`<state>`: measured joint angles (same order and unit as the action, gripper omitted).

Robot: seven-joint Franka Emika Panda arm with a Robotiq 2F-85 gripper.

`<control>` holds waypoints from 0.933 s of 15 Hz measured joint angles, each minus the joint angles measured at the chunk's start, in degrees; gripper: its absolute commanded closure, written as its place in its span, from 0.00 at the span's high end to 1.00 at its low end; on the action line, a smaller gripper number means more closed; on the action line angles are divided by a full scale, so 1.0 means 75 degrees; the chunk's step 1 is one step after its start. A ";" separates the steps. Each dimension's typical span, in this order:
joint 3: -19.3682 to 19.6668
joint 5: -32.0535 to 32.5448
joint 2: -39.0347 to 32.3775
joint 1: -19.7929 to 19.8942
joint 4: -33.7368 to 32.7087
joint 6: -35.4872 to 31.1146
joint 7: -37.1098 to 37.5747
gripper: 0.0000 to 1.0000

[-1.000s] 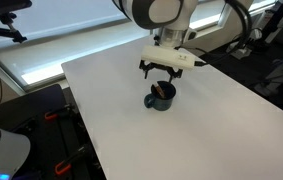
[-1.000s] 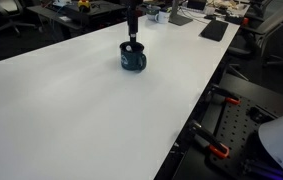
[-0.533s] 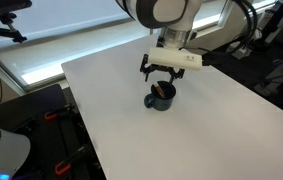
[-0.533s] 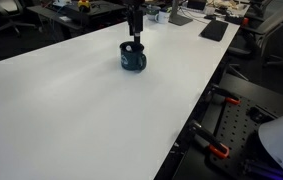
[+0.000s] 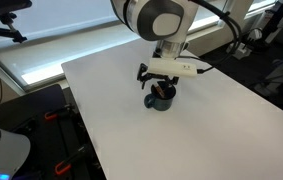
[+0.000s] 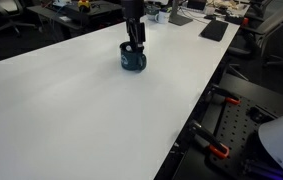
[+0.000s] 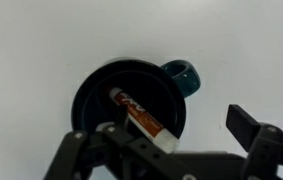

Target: Remove the marker from the mug.

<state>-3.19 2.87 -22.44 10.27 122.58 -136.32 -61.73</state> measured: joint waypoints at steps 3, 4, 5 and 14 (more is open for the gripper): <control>0.0003 0.0122 -0.0189 0.0000 -0.0032 0.0000 -0.0296 1.00; 0.0003 0.0122 -0.0190 0.0001 -0.0033 0.0000 -0.0296 1.00; 0.0003 0.0122 -0.0190 0.0000 -0.0036 0.0000 -0.0295 1.00; -0.0005 0.0119 -0.0197 -0.0012 -0.0050 0.0000 -0.0295 1.00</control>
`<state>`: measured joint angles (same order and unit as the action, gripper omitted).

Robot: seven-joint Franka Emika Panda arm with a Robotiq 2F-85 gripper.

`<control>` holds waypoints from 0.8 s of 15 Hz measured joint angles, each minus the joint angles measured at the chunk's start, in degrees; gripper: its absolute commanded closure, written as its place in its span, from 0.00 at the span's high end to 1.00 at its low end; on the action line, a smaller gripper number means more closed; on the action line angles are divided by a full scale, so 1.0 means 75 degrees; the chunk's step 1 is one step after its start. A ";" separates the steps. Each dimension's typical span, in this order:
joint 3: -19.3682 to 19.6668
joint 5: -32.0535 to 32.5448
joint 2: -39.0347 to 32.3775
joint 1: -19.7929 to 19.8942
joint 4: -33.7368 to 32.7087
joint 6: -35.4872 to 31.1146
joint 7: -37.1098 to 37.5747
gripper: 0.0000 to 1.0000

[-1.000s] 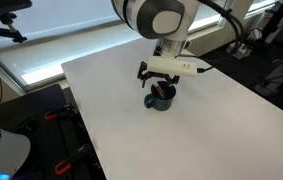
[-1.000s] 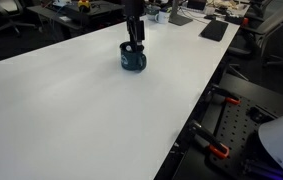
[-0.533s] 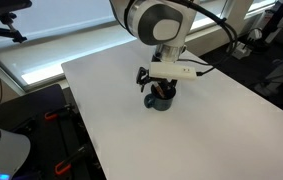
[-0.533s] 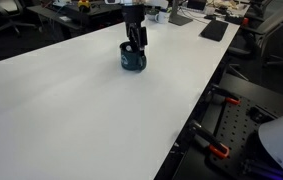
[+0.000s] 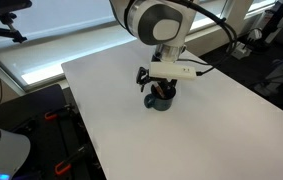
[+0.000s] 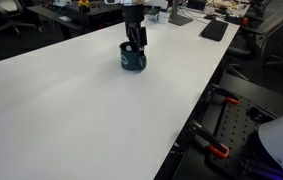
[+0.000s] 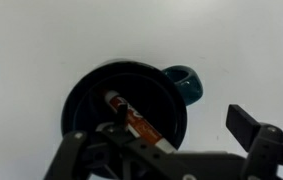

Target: Remove the marker from the mug.

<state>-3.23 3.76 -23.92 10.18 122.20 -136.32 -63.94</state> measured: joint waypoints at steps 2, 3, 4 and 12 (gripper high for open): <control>-0.0010 0.0000 0.0002 -0.0026 -0.0023 0.0000 0.0000 1.00; -0.0021 0.0000 0.0006 -0.0037 -0.0043 -0.0002 0.0000 1.00; -0.0029 0.0004 0.0013 -0.0048 -0.0072 -0.0003 -0.0012 1.00; 0.0083 0.0939 0.0029 -0.0100 -0.0638 0.0069 -0.0901 1.00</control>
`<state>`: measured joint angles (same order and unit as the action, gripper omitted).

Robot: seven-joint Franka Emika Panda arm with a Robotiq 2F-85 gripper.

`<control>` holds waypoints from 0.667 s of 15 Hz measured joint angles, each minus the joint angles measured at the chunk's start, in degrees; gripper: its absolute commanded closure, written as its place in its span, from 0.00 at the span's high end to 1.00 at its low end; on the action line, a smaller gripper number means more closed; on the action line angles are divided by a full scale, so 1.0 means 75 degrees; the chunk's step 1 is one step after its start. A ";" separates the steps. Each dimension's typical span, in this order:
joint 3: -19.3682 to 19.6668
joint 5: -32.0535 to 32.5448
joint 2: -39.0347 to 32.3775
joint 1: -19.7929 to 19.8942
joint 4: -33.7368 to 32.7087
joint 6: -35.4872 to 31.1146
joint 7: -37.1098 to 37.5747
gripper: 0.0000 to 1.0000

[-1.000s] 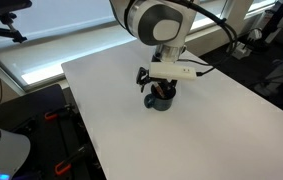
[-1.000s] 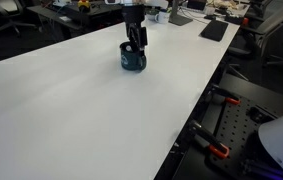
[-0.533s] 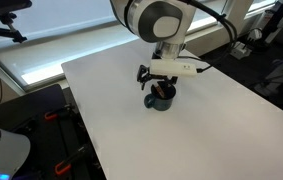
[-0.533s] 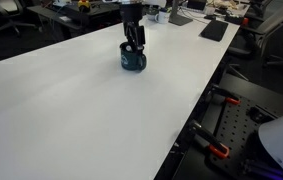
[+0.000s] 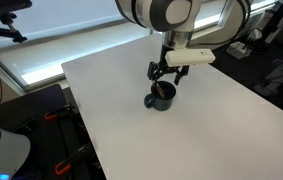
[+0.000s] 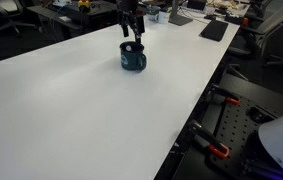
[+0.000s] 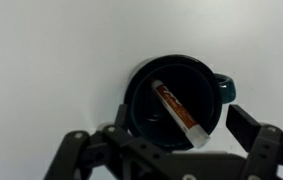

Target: Remove the marker from the mug.

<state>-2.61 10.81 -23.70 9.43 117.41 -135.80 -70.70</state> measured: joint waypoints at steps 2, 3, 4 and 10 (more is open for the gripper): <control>0.0003 0.0007 -0.0003 -0.0007 0.0000 0.0001 -0.0001 1.00; 0.0004 0.0007 -0.0005 -0.0012 0.0000 0.0002 -0.0001 1.00; 0.0004 0.0005 -0.0011 -0.0013 0.0000 0.0002 0.0000 1.00; -0.0036 0.0005 -0.0228 -0.0011 -0.0001 0.0012 -0.1675 1.00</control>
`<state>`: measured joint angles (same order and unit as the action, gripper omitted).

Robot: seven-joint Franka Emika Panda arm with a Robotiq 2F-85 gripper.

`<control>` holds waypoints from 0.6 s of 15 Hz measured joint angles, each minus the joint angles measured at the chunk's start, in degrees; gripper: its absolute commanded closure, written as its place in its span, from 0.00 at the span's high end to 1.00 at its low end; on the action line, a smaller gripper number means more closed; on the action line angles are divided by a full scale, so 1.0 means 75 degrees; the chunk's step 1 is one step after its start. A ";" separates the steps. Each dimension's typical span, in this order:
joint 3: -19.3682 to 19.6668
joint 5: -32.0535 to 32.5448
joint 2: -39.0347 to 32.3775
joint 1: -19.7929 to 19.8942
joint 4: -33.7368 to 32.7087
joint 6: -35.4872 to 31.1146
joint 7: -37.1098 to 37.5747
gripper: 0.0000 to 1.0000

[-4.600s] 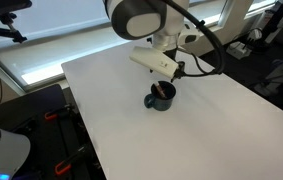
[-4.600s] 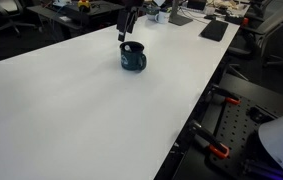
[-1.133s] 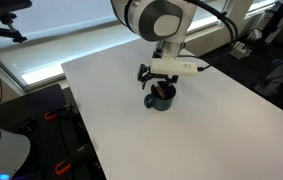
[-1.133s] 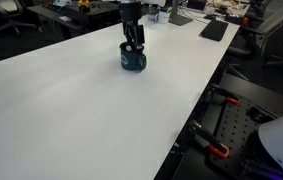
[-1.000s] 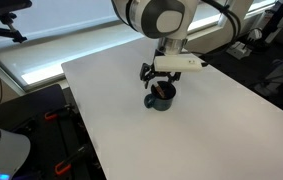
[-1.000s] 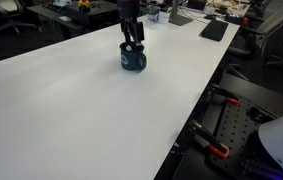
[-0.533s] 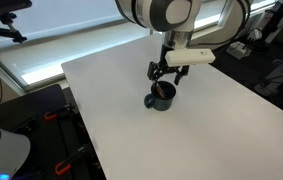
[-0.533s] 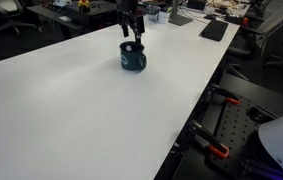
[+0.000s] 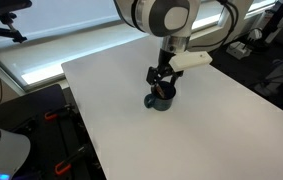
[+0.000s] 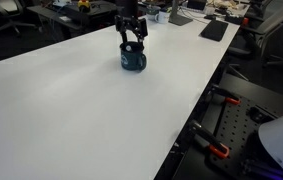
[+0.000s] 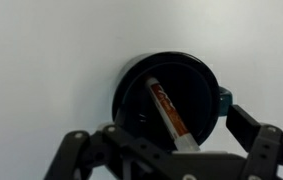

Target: Remove the marker from the mug.

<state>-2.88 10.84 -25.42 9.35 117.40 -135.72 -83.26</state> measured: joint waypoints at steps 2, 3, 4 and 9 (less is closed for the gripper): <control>-0.0010 0.0000 -0.0061 -0.0002 -0.0002 0.0003 -0.0575 1.00; -0.0011 0.0000 -0.0068 -0.0002 -0.0002 0.0005 -0.0804 1.00; -0.0011 0.0000 -0.0075 -0.0003 -0.0002 0.0005 -0.0998 1.00; -0.0011 0.0000 -0.0103 -0.0017 -0.0002 0.0005 -0.1506 0.73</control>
<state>-2.96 10.84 -26.18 9.22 117.39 -135.67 -94.55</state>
